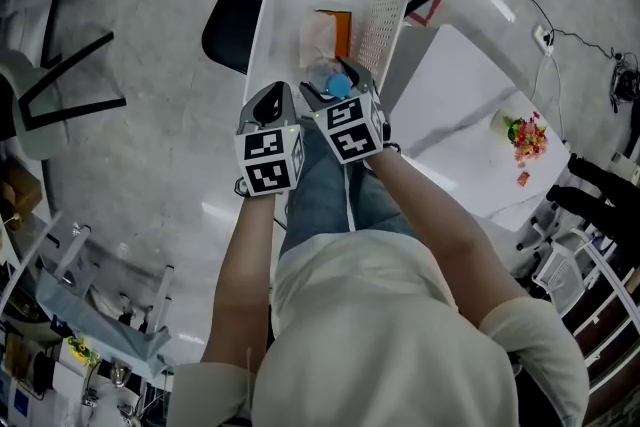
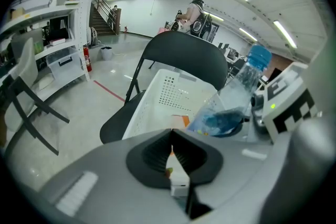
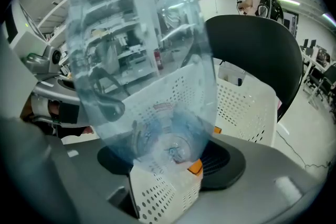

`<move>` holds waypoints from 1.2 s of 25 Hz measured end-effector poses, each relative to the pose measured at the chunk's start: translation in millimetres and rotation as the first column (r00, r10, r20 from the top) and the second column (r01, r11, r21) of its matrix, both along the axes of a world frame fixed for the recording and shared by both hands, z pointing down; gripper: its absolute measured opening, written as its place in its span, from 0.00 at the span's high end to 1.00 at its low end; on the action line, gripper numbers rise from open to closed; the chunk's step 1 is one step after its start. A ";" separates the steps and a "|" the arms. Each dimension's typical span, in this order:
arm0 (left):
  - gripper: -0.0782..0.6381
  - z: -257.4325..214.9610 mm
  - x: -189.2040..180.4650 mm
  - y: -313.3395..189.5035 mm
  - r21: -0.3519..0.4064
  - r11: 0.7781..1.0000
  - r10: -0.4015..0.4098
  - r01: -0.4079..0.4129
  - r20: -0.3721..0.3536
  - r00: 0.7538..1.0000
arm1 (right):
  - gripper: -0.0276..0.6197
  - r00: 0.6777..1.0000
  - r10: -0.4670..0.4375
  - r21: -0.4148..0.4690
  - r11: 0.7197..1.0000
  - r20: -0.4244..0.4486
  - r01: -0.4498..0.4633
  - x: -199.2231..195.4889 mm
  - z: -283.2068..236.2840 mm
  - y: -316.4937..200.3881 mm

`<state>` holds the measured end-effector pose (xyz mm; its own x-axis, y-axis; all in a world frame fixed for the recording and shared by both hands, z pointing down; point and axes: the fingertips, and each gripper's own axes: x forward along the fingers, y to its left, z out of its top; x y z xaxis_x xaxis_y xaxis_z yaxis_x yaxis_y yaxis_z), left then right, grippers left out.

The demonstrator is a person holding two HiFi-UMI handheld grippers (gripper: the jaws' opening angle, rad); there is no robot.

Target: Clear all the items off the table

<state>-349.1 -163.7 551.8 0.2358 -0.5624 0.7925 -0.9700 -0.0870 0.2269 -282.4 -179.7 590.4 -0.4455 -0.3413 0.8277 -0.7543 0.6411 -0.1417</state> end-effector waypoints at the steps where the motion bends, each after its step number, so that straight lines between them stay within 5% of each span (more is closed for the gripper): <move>1: 0.88 -0.4 -0.2 0.2 0.000 1.000 -0.001 0.001 -0.002 1.000 | 0.44 1.000 0.007 -0.020 1.000 0.006 -0.007 -0.4 1.6 1.8; 5: 0.88 0.0 -0.9 2.0 -0.001 1.000 -0.002 0.002 -0.002 1.000 | 0.34 1.000 0.025 -0.071 0.997 0.017 -0.024 0.0 7.7 7.2; 20: 0.88 -5.6 6.0 -0.6 0.011 1.000 0.000 0.000 -0.004 1.000 | 0.38 1.000 0.005 -0.039 0.999 0.022 -0.004 0.1 -0.3 9.3; 24: 0.88 -10.5 8.2 -0.7 0.019 1.000 0.004 -0.004 -0.004 1.000 | 0.46 1.000 0.010 -0.021 1.000 0.027 -0.010 2.8 -8.1 8.7; 30: 0.88 -20.9 13.7 1.0 0.035 0.999 0.008 -0.008 -0.006 1.000 | 0.74 0.999 0.036 0.020 0.999 0.027 -0.037 13.1 -24.8 7.0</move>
